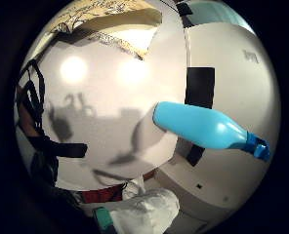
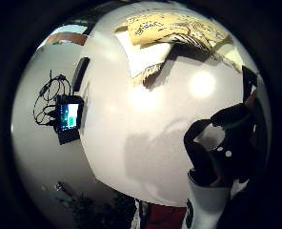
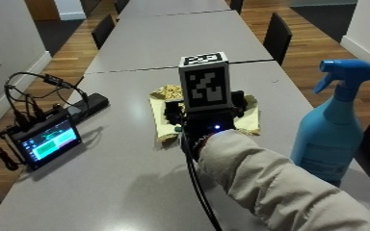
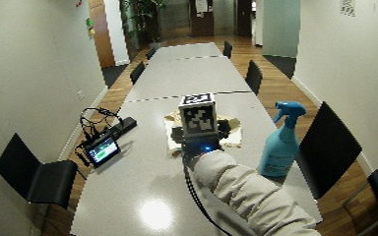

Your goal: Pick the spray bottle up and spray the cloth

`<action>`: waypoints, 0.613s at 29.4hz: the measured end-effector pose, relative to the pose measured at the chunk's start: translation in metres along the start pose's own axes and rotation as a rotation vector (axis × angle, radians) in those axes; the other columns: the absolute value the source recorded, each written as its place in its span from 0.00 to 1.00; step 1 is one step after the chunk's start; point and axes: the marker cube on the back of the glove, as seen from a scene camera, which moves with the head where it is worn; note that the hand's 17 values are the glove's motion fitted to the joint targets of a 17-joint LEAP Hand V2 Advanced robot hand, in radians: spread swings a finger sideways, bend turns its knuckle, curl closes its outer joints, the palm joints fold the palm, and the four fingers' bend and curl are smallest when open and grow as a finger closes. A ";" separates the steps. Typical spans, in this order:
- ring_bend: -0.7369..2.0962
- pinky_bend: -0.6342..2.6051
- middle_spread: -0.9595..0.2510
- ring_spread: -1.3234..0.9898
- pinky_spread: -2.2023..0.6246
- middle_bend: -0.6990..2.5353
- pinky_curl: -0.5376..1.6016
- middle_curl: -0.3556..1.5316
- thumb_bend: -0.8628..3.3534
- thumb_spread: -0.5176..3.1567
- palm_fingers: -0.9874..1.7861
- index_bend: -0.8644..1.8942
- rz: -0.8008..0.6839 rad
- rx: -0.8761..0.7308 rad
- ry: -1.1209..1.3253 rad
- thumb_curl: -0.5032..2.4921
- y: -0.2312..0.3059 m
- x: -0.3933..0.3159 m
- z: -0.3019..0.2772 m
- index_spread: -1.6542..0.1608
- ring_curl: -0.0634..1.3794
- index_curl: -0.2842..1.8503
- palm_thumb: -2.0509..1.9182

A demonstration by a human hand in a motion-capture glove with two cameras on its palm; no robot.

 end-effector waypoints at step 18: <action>0.58 0.48 0.71 0.51 0.70 0.47 0.44 0.38 0.33 0.31 0.84 0.40 -0.201 0.006 -0.062 0.28 0.048 -0.003 0.000 0.81 0.33 0.28 0.70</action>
